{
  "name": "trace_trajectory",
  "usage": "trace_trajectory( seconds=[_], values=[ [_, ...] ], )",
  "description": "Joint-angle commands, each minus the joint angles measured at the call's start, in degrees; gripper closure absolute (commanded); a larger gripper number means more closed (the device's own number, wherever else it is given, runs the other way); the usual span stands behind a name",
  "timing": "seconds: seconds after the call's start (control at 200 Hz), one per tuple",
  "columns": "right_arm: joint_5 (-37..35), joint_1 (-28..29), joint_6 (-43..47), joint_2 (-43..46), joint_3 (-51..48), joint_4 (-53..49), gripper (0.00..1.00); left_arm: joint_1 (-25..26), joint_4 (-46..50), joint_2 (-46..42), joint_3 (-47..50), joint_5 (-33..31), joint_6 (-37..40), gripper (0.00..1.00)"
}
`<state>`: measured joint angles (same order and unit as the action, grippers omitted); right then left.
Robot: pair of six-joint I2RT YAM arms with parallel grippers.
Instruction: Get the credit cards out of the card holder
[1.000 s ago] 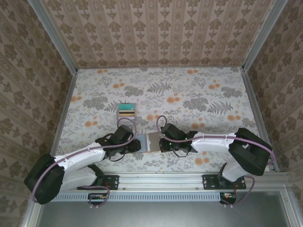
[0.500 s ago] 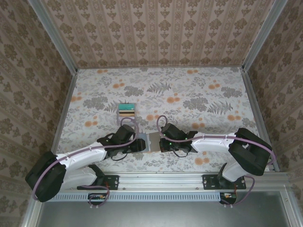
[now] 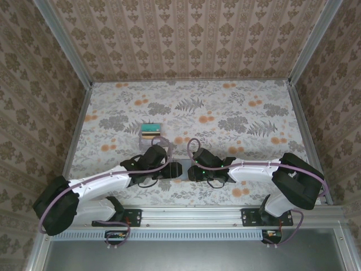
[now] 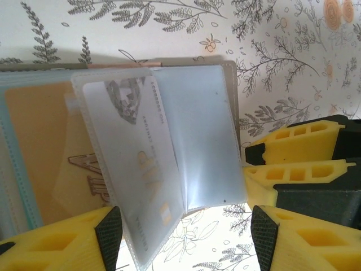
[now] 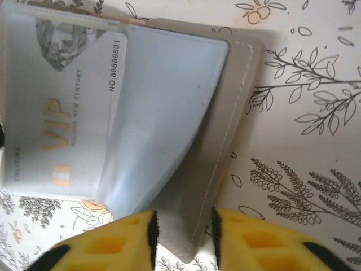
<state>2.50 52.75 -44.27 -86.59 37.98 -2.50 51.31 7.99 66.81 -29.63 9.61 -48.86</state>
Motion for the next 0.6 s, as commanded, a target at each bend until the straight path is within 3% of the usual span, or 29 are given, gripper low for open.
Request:
trace_trajectory(
  seconds=[0.0, 0.17, 0.325, 0.445, 0.595],
  values=[
    [-2.5, -0.1, -0.8, 2.2, -1.1, 0.0, 0.60, 0.1, 5.7, -0.3, -2.3, -3.6, 1.6, 0.35],
    [-6.3, -0.7, -0.6, 6.2, -1.7, -3.4, 0.55, -2.6, 13.5, -4.9, -0.8, -7.8, 1.5, 0.36],
    [-6.6, -1.4, 0.2, 10.5, -2.0, -4.3, 0.49, -9.7, 13.8, -11.5, 3.7, -4.5, 2.8, 0.42],
    [-2.6, -1.3, 0.2, 10.4, -1.4, -1.6, 0.51, -13.8, 12.4, -13.5, 5.0, -1.0, 4.8, 0.52],
    [3.5, -1.3, -2.3, 7.4, -0.3, 4.8, 0.58, -14.9, 9.1, -11.1, 4.8, 2.5, 6.9, 0.61]
  ],
)
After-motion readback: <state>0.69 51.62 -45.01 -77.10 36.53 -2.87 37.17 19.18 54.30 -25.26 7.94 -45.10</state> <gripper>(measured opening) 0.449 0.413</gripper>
